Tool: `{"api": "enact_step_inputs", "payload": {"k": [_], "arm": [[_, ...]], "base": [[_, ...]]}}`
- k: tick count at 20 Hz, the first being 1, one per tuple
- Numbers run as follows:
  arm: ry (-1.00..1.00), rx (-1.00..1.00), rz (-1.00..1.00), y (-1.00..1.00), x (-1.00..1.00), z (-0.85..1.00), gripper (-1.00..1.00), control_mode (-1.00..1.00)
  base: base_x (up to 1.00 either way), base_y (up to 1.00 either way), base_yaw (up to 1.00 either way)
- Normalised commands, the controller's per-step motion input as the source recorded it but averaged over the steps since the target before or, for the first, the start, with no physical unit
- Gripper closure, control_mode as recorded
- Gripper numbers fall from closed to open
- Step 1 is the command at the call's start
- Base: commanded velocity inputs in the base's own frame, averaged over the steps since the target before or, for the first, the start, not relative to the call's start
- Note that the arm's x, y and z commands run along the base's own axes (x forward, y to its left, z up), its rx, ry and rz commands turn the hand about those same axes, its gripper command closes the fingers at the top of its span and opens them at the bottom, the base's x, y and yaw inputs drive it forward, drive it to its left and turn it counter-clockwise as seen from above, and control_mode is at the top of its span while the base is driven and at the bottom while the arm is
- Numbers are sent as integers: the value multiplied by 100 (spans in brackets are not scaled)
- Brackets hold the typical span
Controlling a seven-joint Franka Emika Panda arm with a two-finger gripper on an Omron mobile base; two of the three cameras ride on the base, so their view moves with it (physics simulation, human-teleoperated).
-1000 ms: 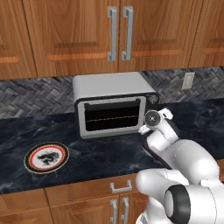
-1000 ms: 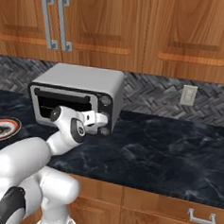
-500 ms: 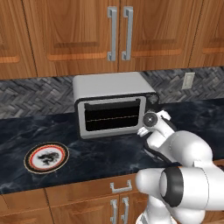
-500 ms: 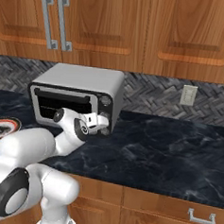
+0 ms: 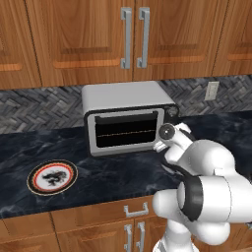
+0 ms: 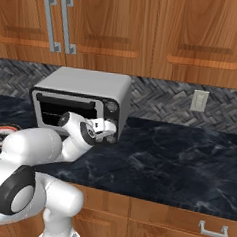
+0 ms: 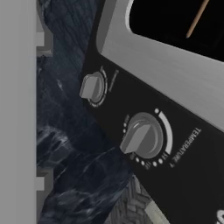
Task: Pick up the bagel from the plate, place it on the toaster oven rack, close the door, and set the timer.
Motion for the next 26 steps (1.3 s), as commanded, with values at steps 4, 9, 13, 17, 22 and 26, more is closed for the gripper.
{"api": "enact_step_inputs", "payload": {"k": [4, 9, 13, 17, 22, 26], "arm": [[4, 1, -4, -3, 38, -12, -100, -100], [2, 2, -3, -9, 24, -37, -100, -100], [0, 1, -4, -10, 0, -46, -100, -100], [0, 3, -4, -17, 1, -29, -100, -100], [0, 4, -3, -20, 7, -17, -100, -100], [0, 5, -3, -12, 13, -3, -100, -100]], "base": [[0, 0, 0], [0, 0, 0], [0, 0, 0], [0, 0, 0], [0, 0, 0], [0, 0, 0]]}}
